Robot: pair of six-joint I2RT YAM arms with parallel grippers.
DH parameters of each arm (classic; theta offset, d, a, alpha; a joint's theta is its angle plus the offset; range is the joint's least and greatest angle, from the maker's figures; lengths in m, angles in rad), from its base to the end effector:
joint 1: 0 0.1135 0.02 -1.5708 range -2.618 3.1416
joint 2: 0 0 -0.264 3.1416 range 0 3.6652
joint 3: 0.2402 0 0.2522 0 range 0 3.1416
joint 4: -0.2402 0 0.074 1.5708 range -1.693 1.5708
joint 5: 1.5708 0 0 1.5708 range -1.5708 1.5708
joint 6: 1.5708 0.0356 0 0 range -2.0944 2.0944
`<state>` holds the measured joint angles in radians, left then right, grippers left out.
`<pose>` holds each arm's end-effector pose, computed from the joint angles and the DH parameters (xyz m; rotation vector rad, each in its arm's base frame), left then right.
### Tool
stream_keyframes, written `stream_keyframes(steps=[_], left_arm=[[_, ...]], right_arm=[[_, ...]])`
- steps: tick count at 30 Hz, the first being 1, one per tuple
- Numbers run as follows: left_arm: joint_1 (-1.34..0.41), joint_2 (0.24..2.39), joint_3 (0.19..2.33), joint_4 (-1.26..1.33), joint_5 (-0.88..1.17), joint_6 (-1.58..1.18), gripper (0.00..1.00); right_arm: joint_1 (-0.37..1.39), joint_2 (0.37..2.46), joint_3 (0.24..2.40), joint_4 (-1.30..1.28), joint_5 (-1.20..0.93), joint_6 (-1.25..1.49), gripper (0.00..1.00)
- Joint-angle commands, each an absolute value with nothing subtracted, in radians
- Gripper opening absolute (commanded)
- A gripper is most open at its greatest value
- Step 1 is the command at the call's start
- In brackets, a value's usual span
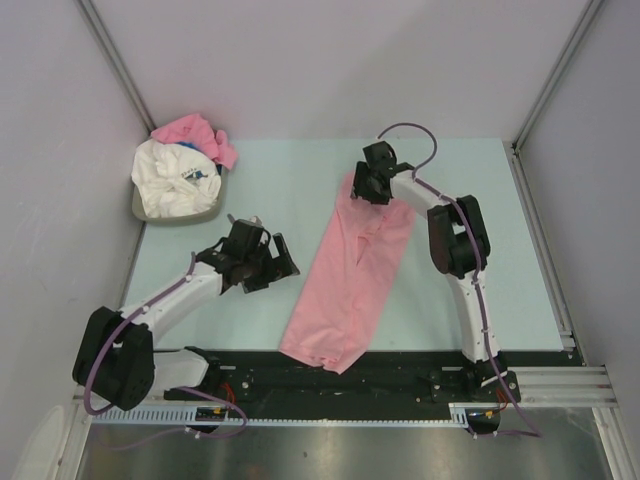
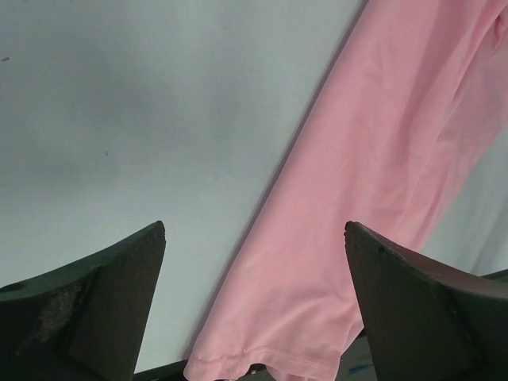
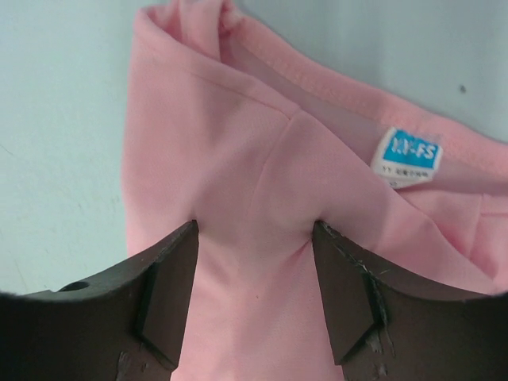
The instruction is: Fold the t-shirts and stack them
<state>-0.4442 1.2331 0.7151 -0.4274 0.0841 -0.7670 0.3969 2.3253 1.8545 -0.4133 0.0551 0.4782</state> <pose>0.2147 -0.1055 0.2047 -0.3852 2.5873 -0.5719 0.4765 0.1976 0.1635 0.1252 2.4761 0.3137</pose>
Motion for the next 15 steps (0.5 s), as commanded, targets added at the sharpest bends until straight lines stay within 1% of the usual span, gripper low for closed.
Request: stream_keyframes(steps=[1,6,15], left_arm=[[-0.423,1.272,0.747,-0.391,0.101,-0.750,1.00],[-0.411,1.324,0.781,-0.382,0.113,-0.744,1.00],[-0.374,1.377,0.830,-0.377,0.092,-0.749,1.00]], right_arm=[[0.397,2.505,1.979,-0.547,0.014,0.494,0.66],[0.402,2.598,2.144,-0.614,-0.038,0.517,0.67],[0.419,2.713,2.307,-0.609,-0.123,0.572,0.71]])
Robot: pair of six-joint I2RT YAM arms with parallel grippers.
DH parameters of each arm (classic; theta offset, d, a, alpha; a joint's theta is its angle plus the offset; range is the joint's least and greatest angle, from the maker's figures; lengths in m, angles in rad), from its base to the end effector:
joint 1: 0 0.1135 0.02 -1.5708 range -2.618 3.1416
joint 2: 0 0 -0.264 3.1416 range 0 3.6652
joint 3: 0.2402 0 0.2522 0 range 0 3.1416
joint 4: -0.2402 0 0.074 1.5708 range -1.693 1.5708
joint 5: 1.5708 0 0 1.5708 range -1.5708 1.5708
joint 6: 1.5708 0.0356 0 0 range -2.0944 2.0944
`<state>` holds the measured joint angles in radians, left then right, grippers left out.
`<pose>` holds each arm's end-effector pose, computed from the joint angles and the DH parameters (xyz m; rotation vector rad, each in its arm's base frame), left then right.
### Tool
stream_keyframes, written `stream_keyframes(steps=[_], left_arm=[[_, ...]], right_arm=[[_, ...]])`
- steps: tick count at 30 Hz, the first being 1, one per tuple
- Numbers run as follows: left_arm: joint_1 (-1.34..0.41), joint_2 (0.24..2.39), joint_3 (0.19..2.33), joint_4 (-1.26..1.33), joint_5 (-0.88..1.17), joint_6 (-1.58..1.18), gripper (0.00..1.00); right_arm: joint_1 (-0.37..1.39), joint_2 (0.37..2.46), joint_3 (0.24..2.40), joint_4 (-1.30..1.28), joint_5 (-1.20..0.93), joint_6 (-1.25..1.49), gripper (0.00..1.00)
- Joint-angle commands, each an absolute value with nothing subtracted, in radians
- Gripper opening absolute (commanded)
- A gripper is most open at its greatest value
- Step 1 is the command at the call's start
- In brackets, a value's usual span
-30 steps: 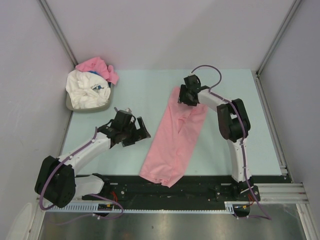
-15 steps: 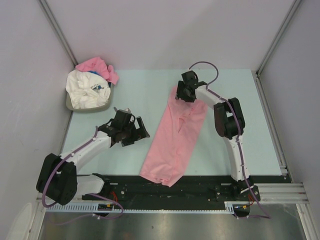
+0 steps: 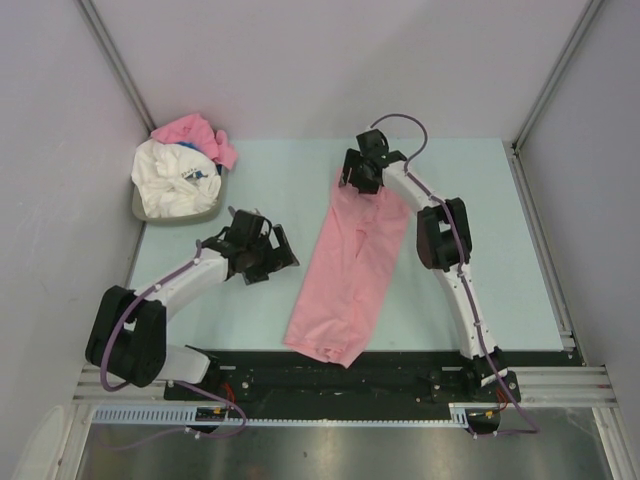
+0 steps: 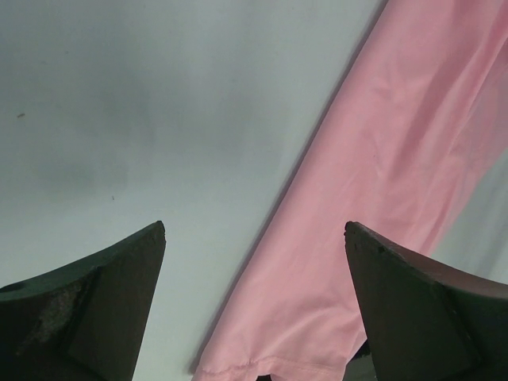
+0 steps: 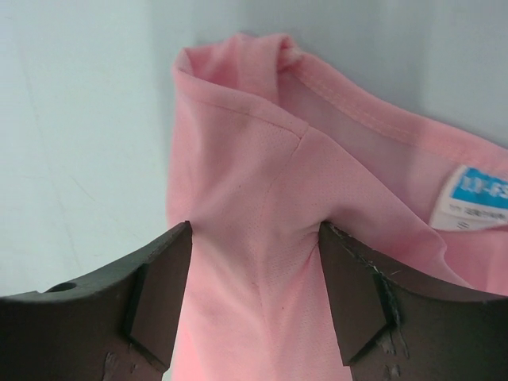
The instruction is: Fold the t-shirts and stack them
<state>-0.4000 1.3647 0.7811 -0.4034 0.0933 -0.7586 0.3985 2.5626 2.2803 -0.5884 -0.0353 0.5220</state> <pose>0.2417 -0.1058 0.1957 -0.4362 2.6154 -0.5397 0.5189 0.2198 0.1635 0.1378 2.4895 0.4437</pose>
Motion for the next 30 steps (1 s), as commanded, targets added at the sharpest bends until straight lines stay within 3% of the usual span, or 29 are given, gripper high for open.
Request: stream_keyframes(steps=[1,7,12,23,30], left_arm=[[-0.371,1.382,0.831,-0.368,0.094,-0.752,1.00],[-0.360,1.414,0.877,-0.376,0.089,-0.750,1.00],[-0.360,1.378,0.877,-0.388,0.090,-0.741,1.00],[-0.360,1.315,0.824,-0.387,0.109,-0.739,1.00],[-0.361,1.318,0.798,-0.360,0.138,-0.749,1.00]], right_arm=[[0.417,2.727,2.357,-0.612,-0.135,0.584,0.71],[0.417,2.720,2.370,-0.565,-0.175,0.595,0.73],[0.408,2.463,2.140,-0.457,-0.037,0.554,0.72],[0.396,2.119,1.905,-0.472,0.204,0.460,0.72],[0.301,2.164,1.936,-0.518,0.173,0.456,0.68]])
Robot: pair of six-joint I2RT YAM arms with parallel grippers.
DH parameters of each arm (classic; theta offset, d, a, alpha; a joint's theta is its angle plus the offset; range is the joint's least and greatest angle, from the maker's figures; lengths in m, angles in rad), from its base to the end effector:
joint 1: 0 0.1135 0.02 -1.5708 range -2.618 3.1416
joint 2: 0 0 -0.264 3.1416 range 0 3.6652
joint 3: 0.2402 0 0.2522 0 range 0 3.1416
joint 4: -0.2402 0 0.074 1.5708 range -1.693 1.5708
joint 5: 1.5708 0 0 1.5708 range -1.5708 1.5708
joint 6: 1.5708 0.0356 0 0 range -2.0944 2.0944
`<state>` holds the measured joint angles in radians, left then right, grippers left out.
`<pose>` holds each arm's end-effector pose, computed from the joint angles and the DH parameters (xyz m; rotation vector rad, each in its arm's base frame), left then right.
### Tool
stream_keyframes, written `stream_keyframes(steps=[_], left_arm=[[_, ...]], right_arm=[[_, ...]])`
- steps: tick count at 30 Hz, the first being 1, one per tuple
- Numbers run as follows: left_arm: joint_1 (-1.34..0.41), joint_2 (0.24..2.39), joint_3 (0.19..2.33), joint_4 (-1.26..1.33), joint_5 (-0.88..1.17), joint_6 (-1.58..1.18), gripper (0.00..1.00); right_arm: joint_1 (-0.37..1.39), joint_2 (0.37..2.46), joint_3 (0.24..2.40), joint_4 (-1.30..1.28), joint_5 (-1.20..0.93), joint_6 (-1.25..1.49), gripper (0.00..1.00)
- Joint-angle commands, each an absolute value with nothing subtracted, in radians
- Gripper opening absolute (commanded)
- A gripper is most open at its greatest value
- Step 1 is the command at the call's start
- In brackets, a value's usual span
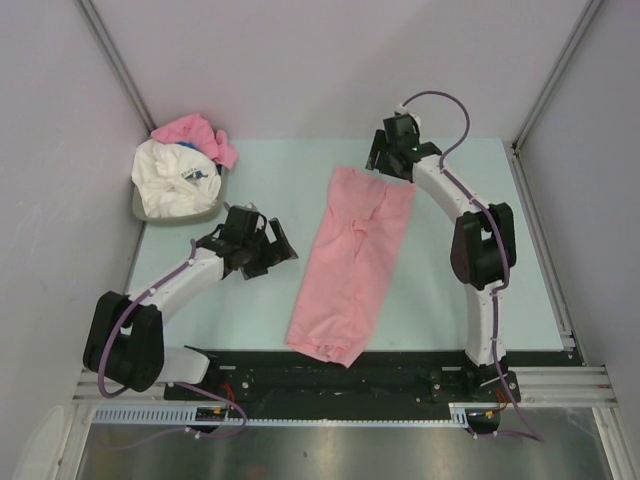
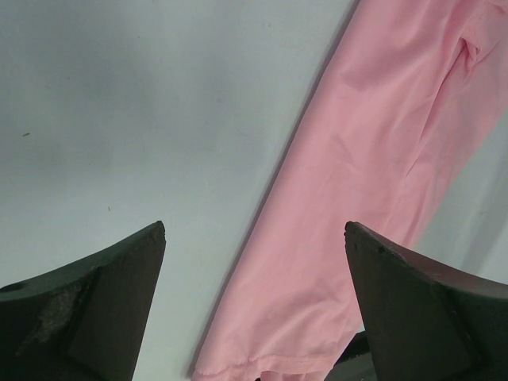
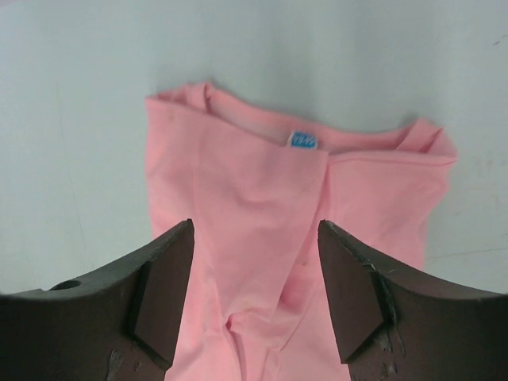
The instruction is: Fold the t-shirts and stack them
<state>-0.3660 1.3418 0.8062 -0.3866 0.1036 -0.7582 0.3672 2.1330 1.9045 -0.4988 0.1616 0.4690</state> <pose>0.2484 -0.0992 0.2100 -0.4597 2.5458 -0.5769 0.4635 0.1722 0.2673 0.2003 2.2904 0.2485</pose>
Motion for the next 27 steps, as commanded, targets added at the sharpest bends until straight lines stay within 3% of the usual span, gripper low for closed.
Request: stream_keyframes(steps=[1,13,21,27], left_arm=[[-0.360,1.318,0.798,-0.362,0.147,-0.749,1.00],[-0.360,1.293,0.822,-0.391,0.143,-0.727,1.00],[-0.360,1.335,0.824,-0.379,0.144,-0.726,1.00],[-0.360,1.338,0.818,-0.376,0.146,-0.727,1.00]], right_arm=[[0.293,2.186,1.953,-0.529,0.146,0.457,0.67],[0.272,2.442,2.160,-0.497,0.011,0.480,0.63],[0.278,2.448,2.120,-0.468,-0.022,0.474,0.59],[0.281,2.431,2.094,-0.463,-0.009,0.457,0.49]])
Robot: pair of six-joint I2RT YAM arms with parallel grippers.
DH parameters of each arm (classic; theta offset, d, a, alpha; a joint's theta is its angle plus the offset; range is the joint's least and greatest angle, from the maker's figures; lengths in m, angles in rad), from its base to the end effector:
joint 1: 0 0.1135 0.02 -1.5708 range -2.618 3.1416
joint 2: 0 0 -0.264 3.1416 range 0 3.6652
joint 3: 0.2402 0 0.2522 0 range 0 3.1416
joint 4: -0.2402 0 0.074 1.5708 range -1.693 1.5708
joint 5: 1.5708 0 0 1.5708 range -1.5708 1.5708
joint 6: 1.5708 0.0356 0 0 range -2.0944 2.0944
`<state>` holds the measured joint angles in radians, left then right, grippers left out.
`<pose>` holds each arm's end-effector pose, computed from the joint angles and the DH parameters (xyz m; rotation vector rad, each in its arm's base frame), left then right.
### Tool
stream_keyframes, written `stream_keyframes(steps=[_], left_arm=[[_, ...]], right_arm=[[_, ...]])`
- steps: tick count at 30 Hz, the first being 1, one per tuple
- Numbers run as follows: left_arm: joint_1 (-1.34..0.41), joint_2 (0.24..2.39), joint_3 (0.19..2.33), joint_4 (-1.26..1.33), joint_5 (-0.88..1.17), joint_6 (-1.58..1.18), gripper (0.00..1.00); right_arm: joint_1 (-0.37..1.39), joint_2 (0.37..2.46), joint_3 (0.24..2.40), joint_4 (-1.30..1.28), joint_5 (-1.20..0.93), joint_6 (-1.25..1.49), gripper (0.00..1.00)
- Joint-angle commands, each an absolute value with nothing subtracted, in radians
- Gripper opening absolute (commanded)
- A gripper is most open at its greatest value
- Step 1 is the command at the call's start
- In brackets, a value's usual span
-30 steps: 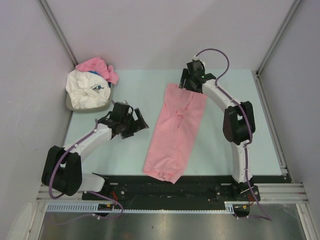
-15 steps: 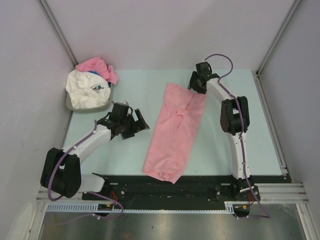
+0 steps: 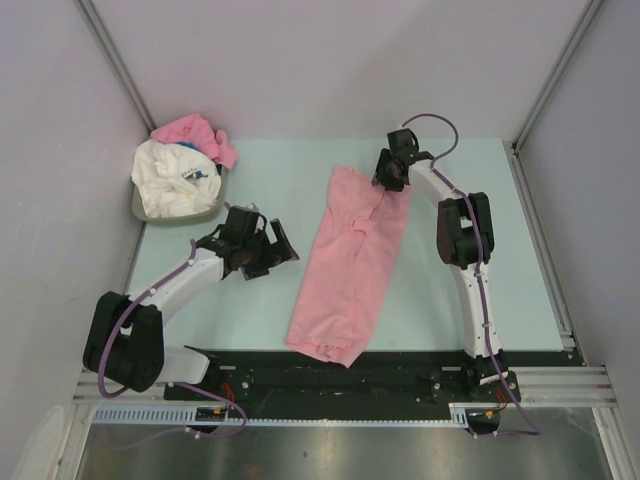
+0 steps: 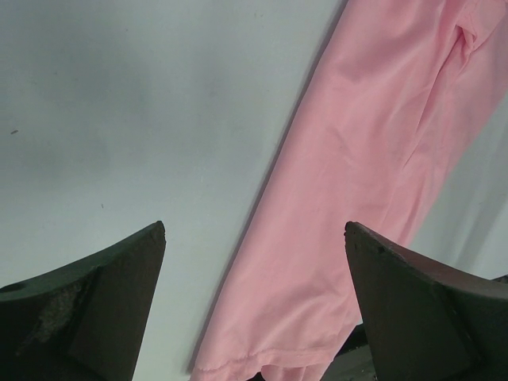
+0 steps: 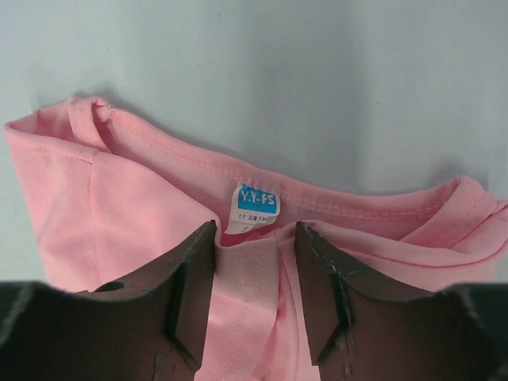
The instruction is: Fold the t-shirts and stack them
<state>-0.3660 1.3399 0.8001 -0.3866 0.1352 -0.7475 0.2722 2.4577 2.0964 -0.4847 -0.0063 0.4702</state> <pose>0.2468 -0.0997 0.2087 -0.4348 2.5617 -0.6076 0.5274 0.1474 0.1678 0.2389 2.4347 0.3436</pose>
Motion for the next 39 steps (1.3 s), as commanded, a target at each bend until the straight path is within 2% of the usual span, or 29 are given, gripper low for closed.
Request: stream_keyframes(steps=[1,5,8,23,28,29,30,33,39], left_arm=[[-0.360,1.338,0.816,-0.377,0.144,-0.726,1.00],[-0.360,1.333,0.816,-0.380,0.143,-0.726,1.00],[-0.360,1.336,0.818,-0.379,0.144,-0.727,1.00],[-0.360,1.322,0.805,-0.368,0.156,-0.738,1.00],[-0.360,1.313,0.799,-0.370,0.158,-0.739,1.00],[-0.360,1.309,0.799,-0.370,0.156,-0.738,1.00],[-0.360,1.307,0.798,-0.370,0.158,-0.738,1.00],[-0.360,1.299,0.799,-0.374,0.156,-0.736,1.00],[-0.360,1.279,0.796,-0.379,0.164,-0.736,1.00]], right_arm=[[0.281,2.431,2.094,-0.463,-0.005,0.454,0.47],[0.282,2.421,2.102,-0.474,0.000,0.442,0.45],[0.285,2.405,2.106,-0.483,0.034,0.431,0.38],[0.321,2.324,2.098,-0.535,0.175,0.365,0.36],[0.324,2.319,2.094,-0.546,0.179,0.367,0.26],[0.325,2.319,2.089,-0.546,0.181,0.370,0.22],[0.328,2.318,2.088,-0.548,0.179,0.371,0.13],[0.328,2.309,2.072,-0.554,0.192,0.379,0.00],[0.328,2.269,2.017,-0.577,0.242,0.387,0.00]])
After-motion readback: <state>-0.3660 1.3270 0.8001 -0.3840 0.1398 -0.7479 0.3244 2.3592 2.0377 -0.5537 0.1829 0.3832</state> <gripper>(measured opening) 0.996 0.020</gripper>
